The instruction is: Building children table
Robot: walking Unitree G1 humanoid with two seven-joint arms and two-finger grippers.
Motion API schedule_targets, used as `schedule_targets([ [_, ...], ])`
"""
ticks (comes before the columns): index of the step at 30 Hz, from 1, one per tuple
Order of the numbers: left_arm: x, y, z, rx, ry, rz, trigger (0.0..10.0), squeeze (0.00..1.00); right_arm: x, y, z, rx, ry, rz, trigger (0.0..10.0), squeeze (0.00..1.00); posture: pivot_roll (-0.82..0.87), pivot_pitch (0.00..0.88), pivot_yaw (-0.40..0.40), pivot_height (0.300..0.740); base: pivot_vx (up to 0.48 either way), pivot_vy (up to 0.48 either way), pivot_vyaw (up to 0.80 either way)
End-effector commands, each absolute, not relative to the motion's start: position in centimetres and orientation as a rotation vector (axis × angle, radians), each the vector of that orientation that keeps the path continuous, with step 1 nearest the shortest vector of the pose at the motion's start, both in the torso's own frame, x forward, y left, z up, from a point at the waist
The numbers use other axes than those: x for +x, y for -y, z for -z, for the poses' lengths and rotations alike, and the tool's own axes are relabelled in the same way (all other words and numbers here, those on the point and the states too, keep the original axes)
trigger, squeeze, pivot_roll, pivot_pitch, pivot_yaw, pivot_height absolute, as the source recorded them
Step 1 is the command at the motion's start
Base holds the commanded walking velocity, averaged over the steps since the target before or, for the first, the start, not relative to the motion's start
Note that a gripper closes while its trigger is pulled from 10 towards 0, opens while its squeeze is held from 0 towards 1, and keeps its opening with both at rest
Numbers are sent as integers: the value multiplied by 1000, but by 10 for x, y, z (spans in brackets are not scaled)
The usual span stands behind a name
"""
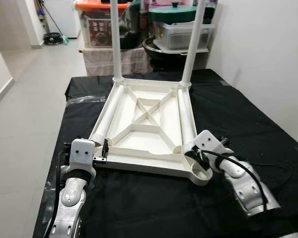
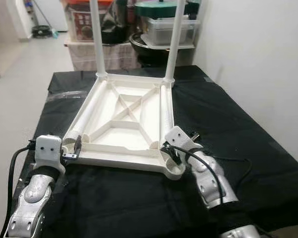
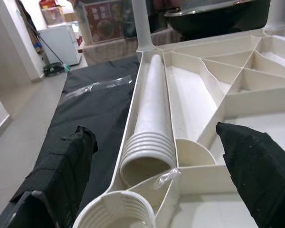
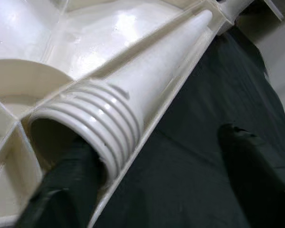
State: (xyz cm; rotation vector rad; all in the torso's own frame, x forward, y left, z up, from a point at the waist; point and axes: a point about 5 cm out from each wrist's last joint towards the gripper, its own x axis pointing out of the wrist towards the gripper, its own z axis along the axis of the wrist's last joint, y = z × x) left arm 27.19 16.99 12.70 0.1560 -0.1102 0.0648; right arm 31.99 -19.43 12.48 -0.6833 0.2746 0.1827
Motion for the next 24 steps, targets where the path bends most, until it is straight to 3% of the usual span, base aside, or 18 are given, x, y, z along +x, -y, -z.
schedule_targets([
  [1,273,-169,-126,159,111,-63,10000,0,321,203,-128,-660,-266,-112,3529,0,15,0,-69,740,0,0,0],
  [2,273,-170,-126,159,110,-65,10000,0,321,206,-125,-596,-255,-46,0,0,17,0,-72,740,0,0,0],
  [10,274,-168,-123,160,101,-64,10000,0,314,225,-125,-439,-135,282,0,0,9,0,-64,740,0,0,0],
  [17,275,-169,-123,163,99,-60,10000,0,304,215,-133,-440,-14,273,0,0,-1,0,-51,740,0,0,0],
  [24,278,-167,-123,166,98,-45,10000,0,296,207,-146,-334,113,226,0,0,-8,0,-36,740,0,0,0],
])
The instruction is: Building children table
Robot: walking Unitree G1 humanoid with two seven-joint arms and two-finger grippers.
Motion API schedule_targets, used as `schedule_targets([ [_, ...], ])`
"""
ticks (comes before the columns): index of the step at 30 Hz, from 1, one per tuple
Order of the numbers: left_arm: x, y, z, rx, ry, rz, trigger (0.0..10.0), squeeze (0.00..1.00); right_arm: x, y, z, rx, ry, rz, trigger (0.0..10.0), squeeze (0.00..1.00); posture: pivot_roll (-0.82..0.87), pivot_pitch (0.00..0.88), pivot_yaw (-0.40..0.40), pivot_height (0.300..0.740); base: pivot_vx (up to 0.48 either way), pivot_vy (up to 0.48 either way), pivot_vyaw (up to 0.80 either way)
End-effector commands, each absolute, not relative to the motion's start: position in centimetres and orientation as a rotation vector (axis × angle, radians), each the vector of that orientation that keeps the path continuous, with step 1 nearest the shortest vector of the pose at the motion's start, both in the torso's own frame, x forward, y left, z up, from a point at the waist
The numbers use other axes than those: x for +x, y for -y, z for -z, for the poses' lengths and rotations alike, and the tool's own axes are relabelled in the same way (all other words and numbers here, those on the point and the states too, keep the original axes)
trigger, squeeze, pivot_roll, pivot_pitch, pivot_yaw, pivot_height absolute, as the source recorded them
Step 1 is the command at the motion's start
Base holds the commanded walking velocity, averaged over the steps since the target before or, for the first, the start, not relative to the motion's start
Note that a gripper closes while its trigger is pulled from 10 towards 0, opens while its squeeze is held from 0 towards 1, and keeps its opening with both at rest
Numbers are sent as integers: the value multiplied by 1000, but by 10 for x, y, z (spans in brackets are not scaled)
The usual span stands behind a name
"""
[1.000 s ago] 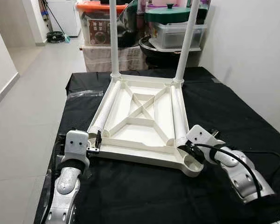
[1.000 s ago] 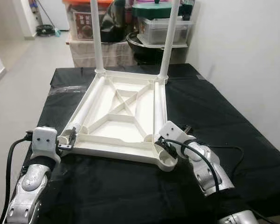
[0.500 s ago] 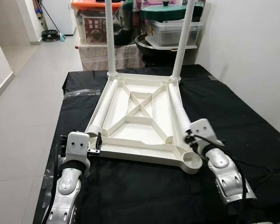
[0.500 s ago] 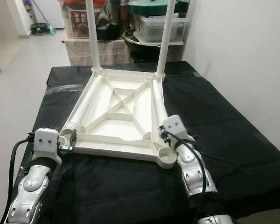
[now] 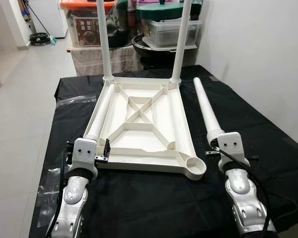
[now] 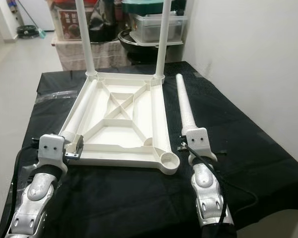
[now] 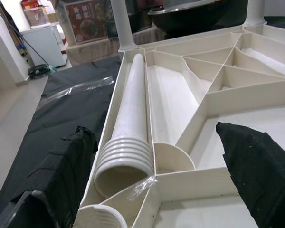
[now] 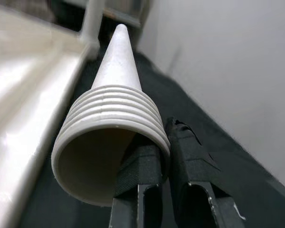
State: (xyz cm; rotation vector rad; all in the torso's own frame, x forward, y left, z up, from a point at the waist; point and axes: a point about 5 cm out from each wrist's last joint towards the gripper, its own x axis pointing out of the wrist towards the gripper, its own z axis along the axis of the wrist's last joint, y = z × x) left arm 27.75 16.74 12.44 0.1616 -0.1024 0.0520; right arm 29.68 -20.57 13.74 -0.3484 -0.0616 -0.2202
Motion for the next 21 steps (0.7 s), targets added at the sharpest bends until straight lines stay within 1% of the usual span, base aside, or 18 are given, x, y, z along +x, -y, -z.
schedule_targets([
  [1,279,-167,-124,163,101,-42,10000,0,296,203,-154,-278,163,183,0,0,-7,0,-33,740,0,0,0],
  [2,279,-167,-124,163,101,-42,10000,0,296,203,-154,-278,163,183,0,0,-7,0,-33,740,0,0,0],
  [3,281,-168,-126,113,98,-37,10000,0,296,198,-163,-224,217,130,0,0,-6,0,-28,740,0,0,0],
  [4,283,-167,-128,27,86,-13,10000,0,297,191,-170,-107,237,42,0,0,1,0,-20,740,0,0,0],
  [5,283,-167,-128,27,86,-13,10000,0,297,191,-170,-107,237,42,0,0,1,0,-20,740,0,0,0],
  [7,286,-165,-134,-180,71,46,10000,0,299,179,-177,117,230,-104,0,0,13,0,-17,740,0,0,0],
  [8,286,-165,-134,-180,71,46,10000,0,299,179,-177,117,230,-104,0,0,13,0,-17,740,0,0,0],
  [9,287,-160,-145,-346,91,129,10000,0,299,172,-177,236,203,-207,0,0,25,0,-23,740,0,0,0],
  [10,286,-156,-154,-451,113,194,10000,0,298,167,-177,304,189,-272,0,0,25,0,-23,740,0,0,0],
  [11,286,-156,-154,-451,113,194,10000,0,298,167,-177,304,189,-272,0,0,25,0,-23,740,0,0,0],
  [12,285,-153,-166,-565,154,271,10000,0,297,160,-175,367,168,-362,0,0,44,0,-35,740,0,0,0],
  [13,285,-153,-166,-565,154,271,10000,0,297,160,-175,367,168,-362,0,0,44,0,-35,740,0,0,0],
  [15,278,-150,-186,-754,223,406,10000,0,292,146,-174,488,134,-528,0,0,60,0,-47,740,0,0,0],
  [17,272,-150,-195,-860,266,492,10000,0,286,133,-172,551,109,-656,0,0,63,0,-50,740,0,0,0],
  [18,272,-150,-195,-860,266,492,10000,0,286,133,-172,551,109,-656,0,0,63,0,-50,740,0,0,0],
  [21,269,-153,-198,-972,279,520,10000,0,279,127,-165,593,68,-765,0,0,69,0,-53,740,0,0,0],
])
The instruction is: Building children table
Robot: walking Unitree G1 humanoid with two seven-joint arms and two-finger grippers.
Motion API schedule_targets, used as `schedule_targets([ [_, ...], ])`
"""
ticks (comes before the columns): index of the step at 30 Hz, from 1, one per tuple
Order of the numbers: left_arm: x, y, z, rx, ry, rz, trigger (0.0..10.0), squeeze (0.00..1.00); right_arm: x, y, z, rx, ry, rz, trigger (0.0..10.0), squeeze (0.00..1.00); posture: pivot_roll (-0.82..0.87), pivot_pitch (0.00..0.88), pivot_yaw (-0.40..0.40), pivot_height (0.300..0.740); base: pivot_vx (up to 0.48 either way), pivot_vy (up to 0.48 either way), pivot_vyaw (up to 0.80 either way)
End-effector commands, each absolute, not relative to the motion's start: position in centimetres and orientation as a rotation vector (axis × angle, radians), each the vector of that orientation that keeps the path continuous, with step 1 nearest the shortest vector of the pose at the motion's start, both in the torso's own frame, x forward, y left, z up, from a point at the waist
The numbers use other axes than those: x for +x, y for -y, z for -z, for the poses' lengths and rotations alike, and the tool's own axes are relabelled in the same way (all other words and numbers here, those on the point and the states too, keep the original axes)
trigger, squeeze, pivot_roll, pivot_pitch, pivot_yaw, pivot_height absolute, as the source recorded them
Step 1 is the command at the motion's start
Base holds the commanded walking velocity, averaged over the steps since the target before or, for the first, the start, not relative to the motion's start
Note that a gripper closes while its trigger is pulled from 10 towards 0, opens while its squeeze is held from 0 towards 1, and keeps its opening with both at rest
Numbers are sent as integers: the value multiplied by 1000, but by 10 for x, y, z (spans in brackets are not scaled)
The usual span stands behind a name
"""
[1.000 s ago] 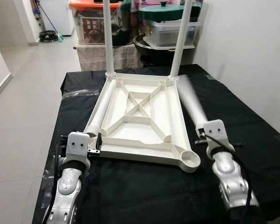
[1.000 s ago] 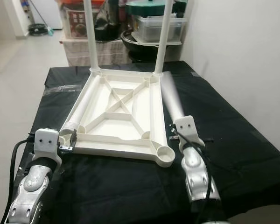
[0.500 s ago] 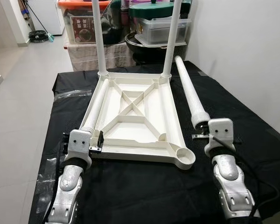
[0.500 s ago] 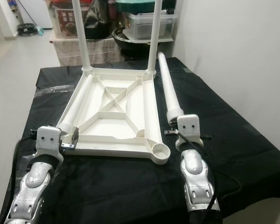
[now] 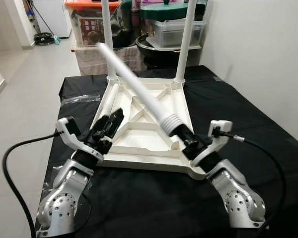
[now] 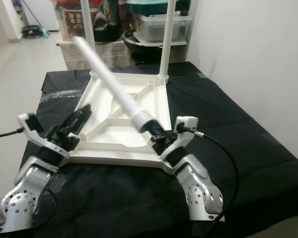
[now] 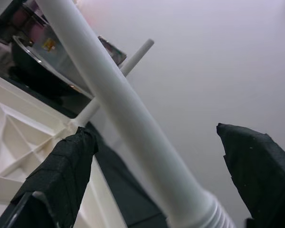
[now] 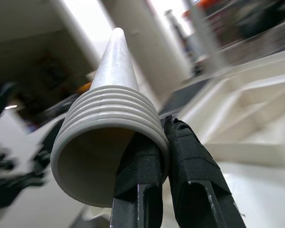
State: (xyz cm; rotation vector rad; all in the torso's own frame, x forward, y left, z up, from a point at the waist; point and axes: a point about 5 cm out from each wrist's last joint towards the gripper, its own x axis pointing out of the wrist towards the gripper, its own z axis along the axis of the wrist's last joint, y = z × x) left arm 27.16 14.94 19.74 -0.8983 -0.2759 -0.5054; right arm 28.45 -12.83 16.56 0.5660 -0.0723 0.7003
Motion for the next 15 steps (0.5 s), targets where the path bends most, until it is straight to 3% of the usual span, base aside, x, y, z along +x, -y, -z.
schedule_targets([
  [1,269,-154,-198,-999,276,528,10000,0,277,128,-163,607,56,-788,0,0,69,0,-53,740,0,0,0],
  [5,269,-155,-197,-1019,271,535,10000,0,275,129,-162,634,43,-809,0,0,71,0,-54,740,0,0,0],
  [8,266,-162,-194,-1113,250,550,10000,0,265,134,-168,743,26,-931,0,0,62,0,-48,740,0,0,0],
  [15,267,-166,-198,-1187,256,571,10000,0,248,134,-162,717,-71,-1092,0,0,63,0,-51,740,0,0,0],
])
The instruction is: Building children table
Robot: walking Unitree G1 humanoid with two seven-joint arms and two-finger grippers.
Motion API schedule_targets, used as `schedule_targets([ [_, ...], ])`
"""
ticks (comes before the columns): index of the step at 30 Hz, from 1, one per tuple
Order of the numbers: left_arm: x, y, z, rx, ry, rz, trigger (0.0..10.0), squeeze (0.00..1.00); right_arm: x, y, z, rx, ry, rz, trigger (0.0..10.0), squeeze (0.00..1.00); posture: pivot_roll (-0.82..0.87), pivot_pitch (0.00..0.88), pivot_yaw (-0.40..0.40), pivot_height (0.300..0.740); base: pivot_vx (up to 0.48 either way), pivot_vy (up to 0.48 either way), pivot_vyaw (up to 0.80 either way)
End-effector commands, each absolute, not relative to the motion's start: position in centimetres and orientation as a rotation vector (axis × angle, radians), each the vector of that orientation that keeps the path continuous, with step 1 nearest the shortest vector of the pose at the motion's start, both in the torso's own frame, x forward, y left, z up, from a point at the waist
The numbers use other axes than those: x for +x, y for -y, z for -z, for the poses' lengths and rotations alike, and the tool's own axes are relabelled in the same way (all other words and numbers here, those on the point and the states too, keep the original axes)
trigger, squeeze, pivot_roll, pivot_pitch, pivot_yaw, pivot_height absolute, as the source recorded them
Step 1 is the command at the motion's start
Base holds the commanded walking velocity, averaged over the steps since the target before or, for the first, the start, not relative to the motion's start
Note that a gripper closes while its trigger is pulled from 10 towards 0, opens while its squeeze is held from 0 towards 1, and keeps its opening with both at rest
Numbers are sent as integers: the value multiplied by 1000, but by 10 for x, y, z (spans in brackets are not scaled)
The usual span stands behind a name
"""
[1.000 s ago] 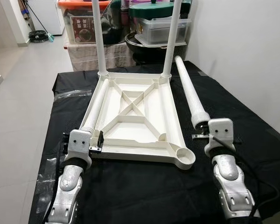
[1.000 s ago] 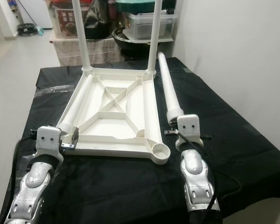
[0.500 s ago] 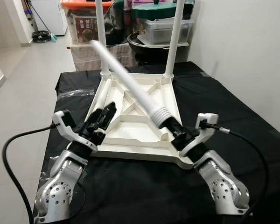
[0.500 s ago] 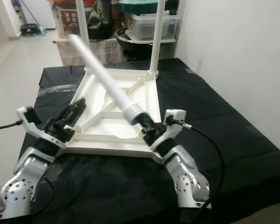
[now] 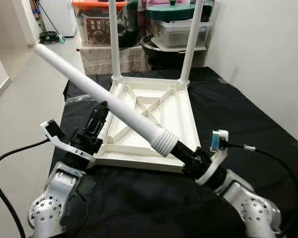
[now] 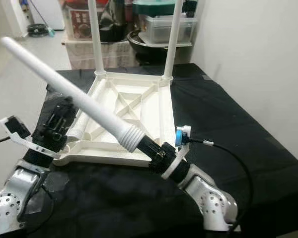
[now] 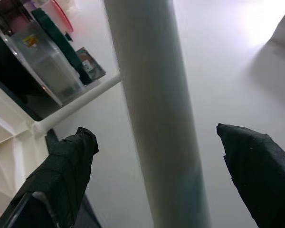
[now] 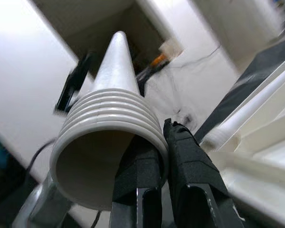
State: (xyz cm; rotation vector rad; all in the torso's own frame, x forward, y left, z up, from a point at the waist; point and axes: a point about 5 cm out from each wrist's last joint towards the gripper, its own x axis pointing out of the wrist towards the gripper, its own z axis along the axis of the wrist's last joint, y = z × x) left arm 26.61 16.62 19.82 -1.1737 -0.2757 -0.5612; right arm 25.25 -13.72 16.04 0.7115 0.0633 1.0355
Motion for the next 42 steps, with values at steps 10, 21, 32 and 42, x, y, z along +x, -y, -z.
schedule_targets([
  [10,261,-165,-207,-1247,259,706,10000,0,232,134,-143,588,-241,-1235,0,0,60,0,-53,740,0,0,0],
  [21,246,-153,-212,-1246,259,824,0,0,246,139,-141,554,-240,-1160,0,0,66,0,-59,740,0,0,0],
  [32,240,-146,-211,-1211,182,912,0,0,268,157,-149,506,-204,-1062,0,0,64,0,-57,740,0,0,0],
  [42,248,-149,-212,-1162,154,857,10000,0,271,165,-155,431,-257,-1091,10000,1000,59,0,-57,740,0,0,0],
])
